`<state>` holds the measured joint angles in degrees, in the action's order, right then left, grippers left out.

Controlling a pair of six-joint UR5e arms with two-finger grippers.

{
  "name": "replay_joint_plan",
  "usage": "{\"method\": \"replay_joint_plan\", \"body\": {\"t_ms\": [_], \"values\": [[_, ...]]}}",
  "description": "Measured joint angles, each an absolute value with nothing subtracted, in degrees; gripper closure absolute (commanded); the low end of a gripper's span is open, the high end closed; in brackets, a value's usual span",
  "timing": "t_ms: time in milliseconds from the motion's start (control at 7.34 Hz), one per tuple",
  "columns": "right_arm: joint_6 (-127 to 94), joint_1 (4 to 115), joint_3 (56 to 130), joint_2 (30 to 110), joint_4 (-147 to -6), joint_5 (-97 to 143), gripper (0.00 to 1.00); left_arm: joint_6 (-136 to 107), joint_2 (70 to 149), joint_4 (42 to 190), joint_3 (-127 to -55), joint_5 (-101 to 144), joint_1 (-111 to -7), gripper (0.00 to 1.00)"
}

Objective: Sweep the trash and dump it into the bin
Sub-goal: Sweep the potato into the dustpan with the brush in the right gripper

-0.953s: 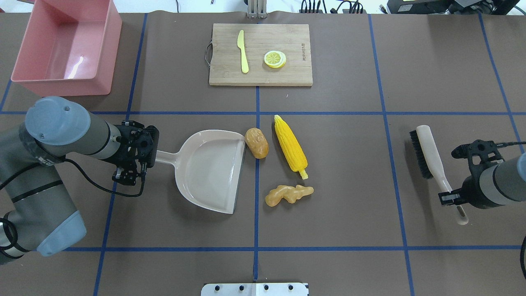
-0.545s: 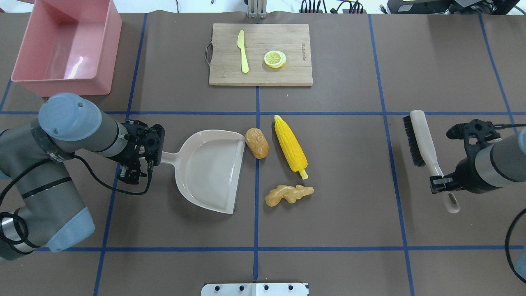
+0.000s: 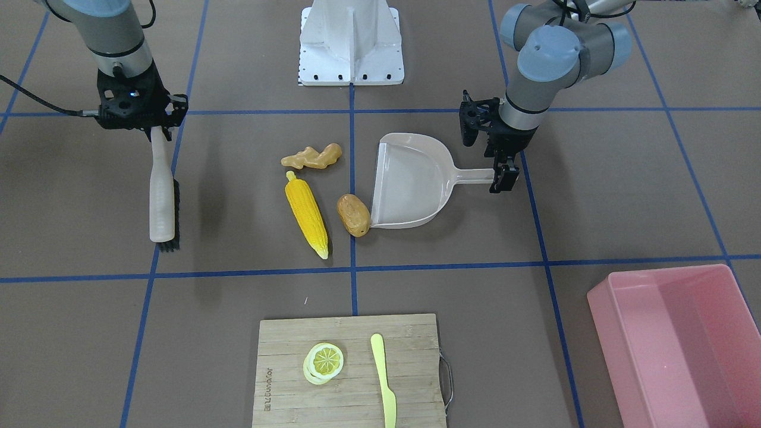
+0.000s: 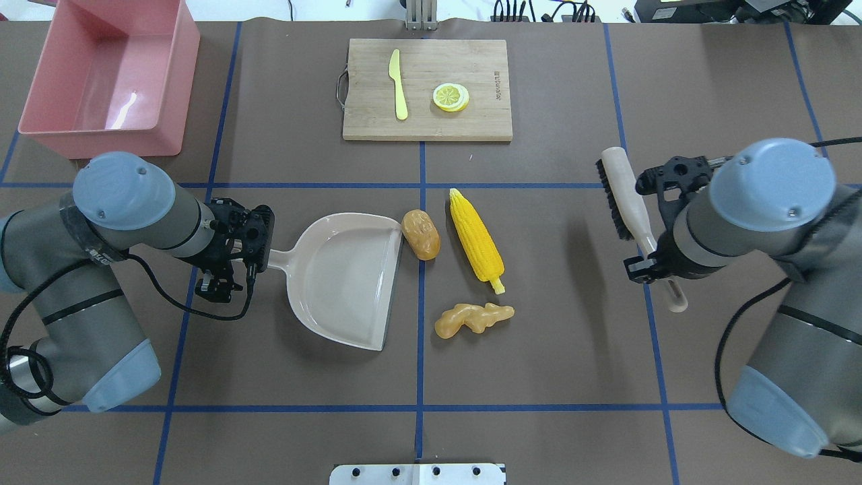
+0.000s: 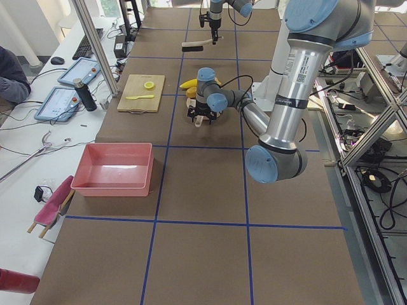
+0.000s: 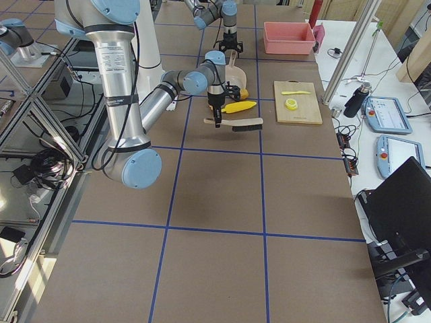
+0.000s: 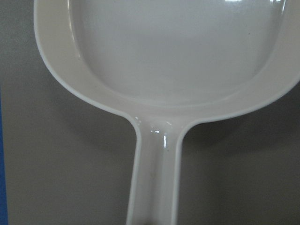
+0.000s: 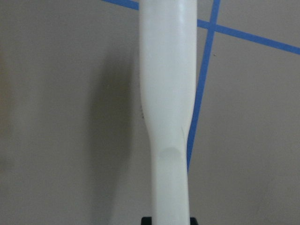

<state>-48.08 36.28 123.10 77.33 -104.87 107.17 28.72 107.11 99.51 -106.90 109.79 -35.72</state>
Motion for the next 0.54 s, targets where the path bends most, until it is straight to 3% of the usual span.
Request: {"method": "replay_joint_plan", "body": {"t_ms": [545], "values": [[-48.3, 32.4, 108.7, 61.3, -109.1, 104.8, 1.00, 28.7, 106.7, 99.7, -107.2, 110.2, -35.7, 0.07]]}}
